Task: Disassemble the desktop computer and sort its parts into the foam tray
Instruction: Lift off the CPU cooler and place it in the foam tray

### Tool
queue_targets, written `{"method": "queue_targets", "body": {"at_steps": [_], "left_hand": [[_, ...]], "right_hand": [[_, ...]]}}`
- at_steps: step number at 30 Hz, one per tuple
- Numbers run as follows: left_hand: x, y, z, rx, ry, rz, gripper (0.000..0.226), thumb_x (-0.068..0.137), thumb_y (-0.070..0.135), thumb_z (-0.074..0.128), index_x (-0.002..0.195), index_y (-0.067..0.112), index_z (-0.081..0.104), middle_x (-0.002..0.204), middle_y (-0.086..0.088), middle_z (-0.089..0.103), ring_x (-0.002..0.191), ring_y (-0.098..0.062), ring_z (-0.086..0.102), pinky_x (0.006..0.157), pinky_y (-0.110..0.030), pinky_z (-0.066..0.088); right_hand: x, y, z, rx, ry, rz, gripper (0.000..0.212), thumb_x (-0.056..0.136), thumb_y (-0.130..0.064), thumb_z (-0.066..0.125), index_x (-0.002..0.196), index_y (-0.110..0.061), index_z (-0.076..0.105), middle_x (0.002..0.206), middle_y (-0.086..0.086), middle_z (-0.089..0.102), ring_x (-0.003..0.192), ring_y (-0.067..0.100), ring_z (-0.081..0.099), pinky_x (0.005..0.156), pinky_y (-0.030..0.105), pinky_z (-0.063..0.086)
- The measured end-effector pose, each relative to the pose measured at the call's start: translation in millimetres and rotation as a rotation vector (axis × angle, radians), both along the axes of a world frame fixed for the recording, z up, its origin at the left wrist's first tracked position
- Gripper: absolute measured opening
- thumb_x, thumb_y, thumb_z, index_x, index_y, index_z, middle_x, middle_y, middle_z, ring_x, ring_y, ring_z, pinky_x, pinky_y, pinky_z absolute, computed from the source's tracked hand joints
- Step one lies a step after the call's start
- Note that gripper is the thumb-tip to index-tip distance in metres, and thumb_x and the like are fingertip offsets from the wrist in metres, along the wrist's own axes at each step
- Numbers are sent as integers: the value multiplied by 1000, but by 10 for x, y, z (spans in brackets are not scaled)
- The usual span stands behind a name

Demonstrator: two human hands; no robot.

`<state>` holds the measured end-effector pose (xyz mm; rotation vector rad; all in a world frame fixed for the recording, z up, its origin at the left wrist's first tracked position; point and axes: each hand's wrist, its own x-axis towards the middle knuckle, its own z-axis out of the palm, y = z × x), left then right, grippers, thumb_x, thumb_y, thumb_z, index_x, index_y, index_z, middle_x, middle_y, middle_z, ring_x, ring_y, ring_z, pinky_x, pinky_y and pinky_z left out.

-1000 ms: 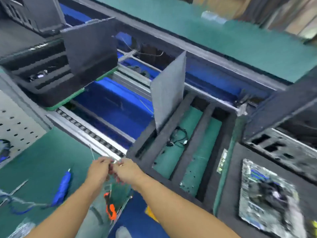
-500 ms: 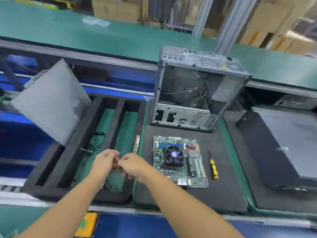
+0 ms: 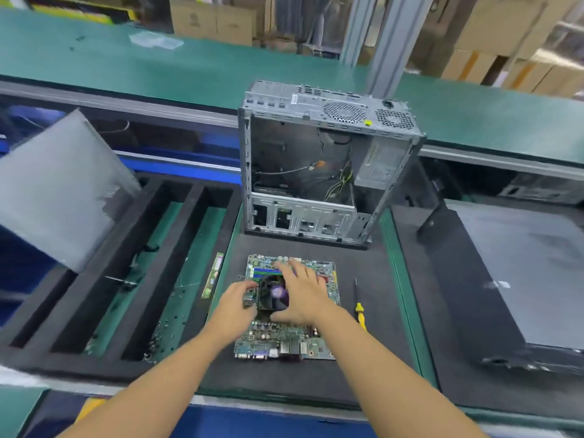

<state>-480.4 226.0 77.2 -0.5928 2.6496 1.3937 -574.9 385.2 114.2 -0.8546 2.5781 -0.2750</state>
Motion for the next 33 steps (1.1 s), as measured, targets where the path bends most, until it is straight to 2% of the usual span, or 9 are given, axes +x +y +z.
{"method": "queue_targets", "body": {"at_steps": [3, 5, 8, 12, 16, 20, 25, 30, 33], "left_hand": [[5, 19, -59, -39, -91, -82, 71, 86, 10, 64, 150, 17, 33, 149, -1, 37, 135, -19, 42, 109, -36, 39], [8, 32, -102, -10, -148, -125, 79, 84, 16, 69, 152, 20, 28, 149, -1, 36, 129, -24, 48, 101, -39, 45], [16, 47, -216, -134, -161, -177, 94, 78, 32, 78, 153, 20, 22, 152, -2, 35, 136, -23, 38, 109, -39, 38], [-15, 4, -346, -373, -98, -207, 109, 68, 50, 84, 151, 24, 19, 155, 5, 26, 138, -21, 34, 109, -41, 36], [-141, -123, -406, -299, -26, -242, 109, 65, 43, 89, 150, 22, 24, 148, 5, 26, 132, -21, 45, 105, -40, 42], [-202, -253, -493, -253, 26, -308, 108, 61, 46, 90, 147, 25, 28, 153, 4, 12, 136, -21, 36, 110, -36, 39], [-280, -321, -539, -252, 52, -412, 112, 66, 47, 87, 152, 28, 18, 157, 7, -3, 144, -22, 17, 116, -38, 32], [-393, -389, -522, -364, 79, -533, 118, 68, 57, 82, 155, 21, 10, 160, 7, -11, 145, -24, 17, 116, -36, 31], [-452, -434, -516, -425, 100, -582, 118, 66, 66, 77, 154, 20, 14, 160, 5, -3, 146, -22, 18, 116, -35, 31]], "right_hand": [[-91, 39, -141, 99, -10, 82, 125, 68, -59, 80, 157, -30, -4, 165, 0, 3, 150, 27, 9, 118, 56, 14], [-98, -1, -221, 83, 22, 95, 116, 71, -58, 77, 157, -24, 7, 158, 3, 22, 142, 29, 26, 115, 54, 22], [-115, -61, -286, 37, 68, 73, 97, 72, -51, 77, 148, -22, 26, 140, 5, 38, 129, 29, 38, 107, 50, 34], [-174, -111, -278, 55, 82, 79, 94, 68, -49, 79, 142, -15, 32, 134, 8, 40, 123, 29, 39, 104, 47, 41], [-200, -207, -247, 57, 38, 63, 96, 70, -45, 82, 142, -8, 31, 135, 11, 42, 122, 31, 44, 102, 45, 45], [-271, -196, -177, 85, 4, 72, 95, 70, -44, 83, 142, -10, 30, 137, 10, 44, 123, 31, 44, 100, 47, 46], [-250, -186, -162, 89, 20, 26, 101, 73, -44, 80, 148, -7, 23, 143, 11, 38, 129, 31, 38, 106, 45, 39], [-263, -188, -164, 49, 11, -27, 94, 73, -45, 80, 142, -6, 30, 136, 11, 40, 122, 31, 39, 102, 44, 40], [-268, -191, -190, 28, -29, -81, 92, 71, -47, 80, 139, -10, 31, 133, 9, 39, 122, 30, 37, 104, 49, 37]]}}
